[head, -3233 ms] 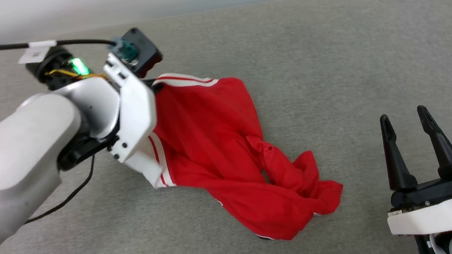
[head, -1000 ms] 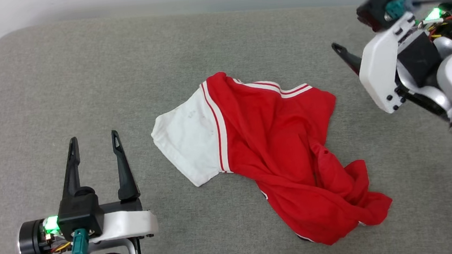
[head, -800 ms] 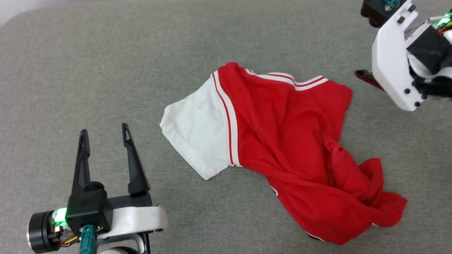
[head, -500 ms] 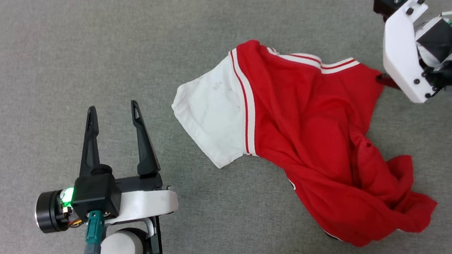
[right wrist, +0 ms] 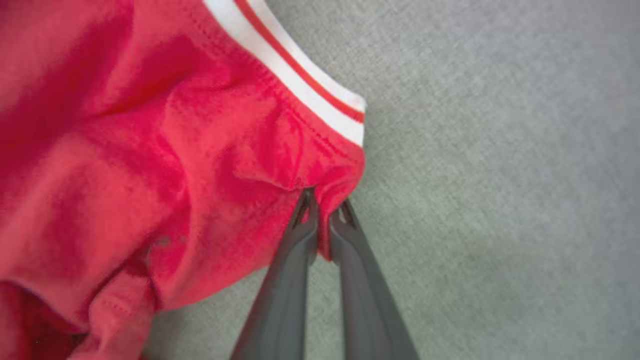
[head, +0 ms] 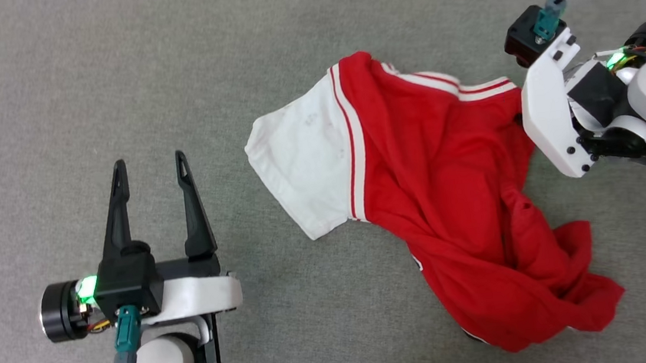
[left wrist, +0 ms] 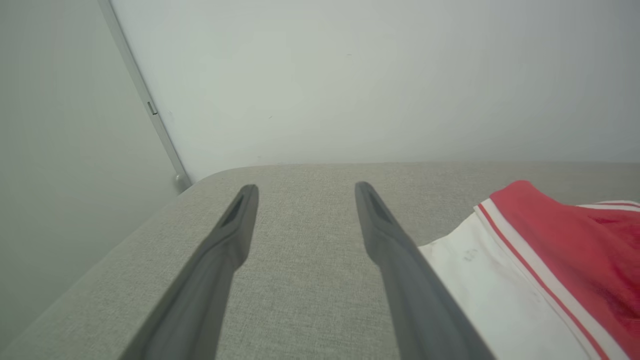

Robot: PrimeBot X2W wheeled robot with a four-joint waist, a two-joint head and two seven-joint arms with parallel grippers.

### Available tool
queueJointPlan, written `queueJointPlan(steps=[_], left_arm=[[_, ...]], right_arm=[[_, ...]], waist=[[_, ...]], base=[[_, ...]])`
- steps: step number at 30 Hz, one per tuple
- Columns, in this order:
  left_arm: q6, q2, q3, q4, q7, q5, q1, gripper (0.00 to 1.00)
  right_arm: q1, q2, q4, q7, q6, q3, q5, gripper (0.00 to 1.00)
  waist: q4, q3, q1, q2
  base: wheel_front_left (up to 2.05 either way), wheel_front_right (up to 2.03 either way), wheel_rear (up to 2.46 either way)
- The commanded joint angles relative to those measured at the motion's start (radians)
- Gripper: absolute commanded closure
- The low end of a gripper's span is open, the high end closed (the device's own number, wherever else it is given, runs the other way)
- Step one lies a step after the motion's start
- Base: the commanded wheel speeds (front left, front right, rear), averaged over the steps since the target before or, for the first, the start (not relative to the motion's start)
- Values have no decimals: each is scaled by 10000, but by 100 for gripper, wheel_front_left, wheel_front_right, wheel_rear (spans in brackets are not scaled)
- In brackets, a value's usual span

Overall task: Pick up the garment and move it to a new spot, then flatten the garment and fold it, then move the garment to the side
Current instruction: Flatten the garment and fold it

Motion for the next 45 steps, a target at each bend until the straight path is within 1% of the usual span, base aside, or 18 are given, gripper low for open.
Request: queueJointPlan(steps=[1,4,5,6,9,14,15,16,17,18,21,24,26,28,33,37,41,45], left_arm=[[-48,-1,62,33,-25,79,170,0],[-83,-9,206,85,-25,170,475,0],[-83,-9,206,85,-25,170,475,0],[-115,-29,280,74,-25,199,668,0],[-132,-53,381,30,-25,238,934,0],[-242,-108,441,-11,-25,290,1179,0],[-224,-122,450,-8,-25,310,1217,0],[-224,-122,450,-8,-25,310,1217,0],[-250,-155,450,11,-25,344,1253,0],[-250,-155,450,11,-25,344,1253,0],[-312,-201,398,41,-25,361,1224,0],[-354,-239,349,59,-25,371,1107,0],[-420,-262,317,68,-25,378,1012,0],[-457,-288,258,88,-25,383,923,0],[-556,-332,131,139,-25,411,617,0],[-616,-366,27,208,-25,389,385,0],[-646,-412,-178,310,-25,365,164,0],[-622,-440,-269,434,-25,304,155,0]], right_arm=[[-40,-220,-183,-256,-14,120,-4,100],[-244,-779,-888,-861,-14,434,52,100],[-244,-779,-888,-861,-14,434,52,100],[-291,-1293,-1508,-1214,-14,583,104,100],[-125,-2131,-2515,-1528,-14,587,390,100],[394,-3648,-3768,-1594,-14,52,792,100],[505,-3926,-3914,-1534,-14,-83,767,100],[505,-3926,-3914,-1534,-14,-83,767,100],[823,-4386,-4070,-1358,-14,-379,803,100],[823,-4386,-4070,-1358,-14,-379,803,100],[1300,-4938,-4030,-1067,-14,-943,916,100],[1743,-5198,-3578,-802,-14,-1569,973,100],[1995,-5024,-3110,-720,-14,-1958,915,100],[2148,-4628,-2553,-646,-14,-2323,779,100],[1837,-3059,-1070,-672,-12,-3162,38,100],[1565,-1617,200,-818,-12,-3623,-665,100],[1596,-617,1364,-769,-12,-3443,-1329,100],[2006,-122,2168,-739,-8,-3093,-1433,100]], waist=[[-281,-423,-1,0],[-564,-859,-1,0],[-564,-859,-1,0],[-735,-1094,-1,0],[-972,-1334,-1,0],[-1273,-1488,-1,0],[-1312,-1507,-1,0],[-1312,-1507,-1,0],[-1373,-1529,-1,0],[-1373,-1529,-1,0],[-1381,-1513,-1,0],[-1305,-1365,-1,0],[-1222,-1203,-1,0],[-1106,-1007,-1,0],[-822,-529,-1,0],[-603,-183,-1,0],[-357,-18,-1,0],[-267,-143,-1,0]], base=[[0,0,0],[0,0,0],[0,0,0],[0,0,0],[0,0,0],[0,0,0],[0,0,0],[0,0,0],[0,0,0],[0,0,0],[0,0,0],[0,0,0],[0,0,0],[0,0,0],[0,0,0],[0,0,0],[0,0,0],[0,0,0]])
